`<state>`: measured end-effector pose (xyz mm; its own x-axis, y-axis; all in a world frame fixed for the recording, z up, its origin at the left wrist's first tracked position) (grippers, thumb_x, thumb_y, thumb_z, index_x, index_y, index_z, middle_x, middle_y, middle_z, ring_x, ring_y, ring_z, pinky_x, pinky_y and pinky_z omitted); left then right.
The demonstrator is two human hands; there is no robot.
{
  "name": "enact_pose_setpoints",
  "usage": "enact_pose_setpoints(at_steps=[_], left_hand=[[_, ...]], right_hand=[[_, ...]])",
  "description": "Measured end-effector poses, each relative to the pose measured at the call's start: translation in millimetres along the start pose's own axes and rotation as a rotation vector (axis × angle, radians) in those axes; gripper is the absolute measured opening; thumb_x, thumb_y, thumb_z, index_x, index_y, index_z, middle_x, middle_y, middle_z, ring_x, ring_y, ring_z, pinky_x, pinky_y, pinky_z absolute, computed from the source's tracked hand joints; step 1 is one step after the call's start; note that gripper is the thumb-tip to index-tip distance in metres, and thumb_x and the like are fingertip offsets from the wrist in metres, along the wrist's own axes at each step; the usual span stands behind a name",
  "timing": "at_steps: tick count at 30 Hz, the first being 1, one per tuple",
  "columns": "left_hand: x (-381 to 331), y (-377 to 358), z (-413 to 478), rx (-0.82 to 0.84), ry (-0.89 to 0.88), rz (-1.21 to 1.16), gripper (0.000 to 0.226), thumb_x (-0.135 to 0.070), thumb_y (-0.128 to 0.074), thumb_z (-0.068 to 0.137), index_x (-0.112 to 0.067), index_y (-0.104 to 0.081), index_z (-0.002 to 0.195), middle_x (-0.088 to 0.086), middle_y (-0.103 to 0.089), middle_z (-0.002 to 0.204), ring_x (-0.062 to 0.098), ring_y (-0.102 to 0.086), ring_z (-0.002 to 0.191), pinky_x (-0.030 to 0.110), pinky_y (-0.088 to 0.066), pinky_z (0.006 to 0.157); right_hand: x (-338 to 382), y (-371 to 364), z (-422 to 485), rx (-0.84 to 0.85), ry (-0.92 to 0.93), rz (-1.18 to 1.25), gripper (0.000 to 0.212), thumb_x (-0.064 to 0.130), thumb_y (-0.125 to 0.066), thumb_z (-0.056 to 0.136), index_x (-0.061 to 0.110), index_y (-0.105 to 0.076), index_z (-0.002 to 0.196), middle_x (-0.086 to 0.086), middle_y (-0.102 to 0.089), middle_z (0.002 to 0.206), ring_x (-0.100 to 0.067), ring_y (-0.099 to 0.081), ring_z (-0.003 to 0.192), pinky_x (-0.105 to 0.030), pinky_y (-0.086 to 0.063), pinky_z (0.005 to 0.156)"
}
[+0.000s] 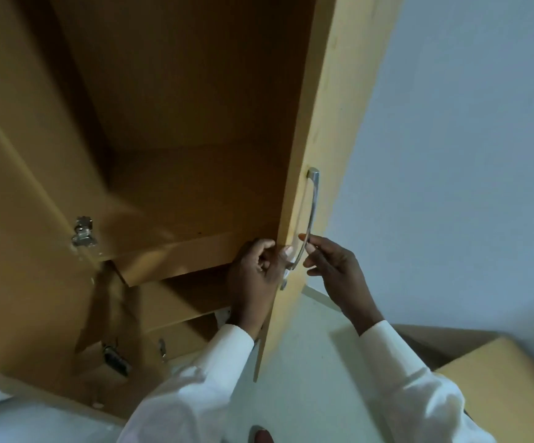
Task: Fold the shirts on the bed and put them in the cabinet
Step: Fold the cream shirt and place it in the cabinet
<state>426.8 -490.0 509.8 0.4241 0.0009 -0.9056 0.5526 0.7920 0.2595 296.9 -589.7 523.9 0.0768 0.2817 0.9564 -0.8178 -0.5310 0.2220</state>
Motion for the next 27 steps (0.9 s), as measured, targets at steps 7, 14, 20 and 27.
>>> enact_pose_setpoints(at_steps=[7,14,20,27], left_hand=[[27.4,27.7,58.1,-0.111,0.132,-0.004,0.032,-0.038,-0.065,0.091,-0.022,-0.067,0.119,-0.011,-0.066,0.113,0.005,-0.064,0.097,0.017,-0.055,0.078],[43.0,33.2,107.0,-0.146,0.253,-0.208,0.024,-0.042,-0.055,0.096,-0.031,-0.061,0.116,-0.008,-0.065,0.119,0.008,-0.062,0.110,0.044,-0.055,0.093],[39.6,27.2,129.0,-0.137,0.294,-0.280,0.024,-0.040,-0.046,0.101,-0.029,-0.062,0.115,-0.009,-0.064,0.113,0.004,-0.061,0.103,0.028,-0.056,0.081],[41.9,38.2,115.1,0.003,0.254,-0.244,0.033,-0.040,-0.046,0.101,-0.026,-0.057,0.129,-0.009,-0.059,0.129,0.010,-0.056,0.121,0.033,-0.053,0.092]], right_hand=[[-7.6,-53.7,70.9,0.166,0.097,-0.010,0.019,0.024,-0.056,0.100,0.019,-0.070,0.112,0.005,-0.068,0.105,-0.019,-0.065,0.097,-0.038,-0.058,0.079],[-3.2,-90.8,133.5,0.298,0.105,0.005,0.015,0.026,-0.054,0.100,0.025,-0.068,0.106,0.014,-0.070,0.099,-0.010,-0.067,0.095,-0.035,-0.055,0.080],[-7.6,-104.2,161.9,0.298,0.117,-0.050,0.015,0.031,-0.055,0.099,0.026,-0.067,0.107,0.009,-0.072,0.100,-0.015,-0.070,0.092,-0.049,-0.056,0.082],[-9.2,-106.7,155.6,0.285,0.087,-0.057,0.018,0.033,-0.051,0.094,0.034,-0.065,0.106,0.007,-0.072,0.105,-0.018,-0.069,0.098,-0.051,-0.056,0.085]])
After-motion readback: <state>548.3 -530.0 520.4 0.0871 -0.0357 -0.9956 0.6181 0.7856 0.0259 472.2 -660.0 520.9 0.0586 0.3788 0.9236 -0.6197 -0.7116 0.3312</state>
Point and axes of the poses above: each hand's wrist, its own z-axis towards the middle knuckle, its own y-axis out of the back of the hand, x = y × z, the point moved 2 cm from there along z, towards the middle knuckle
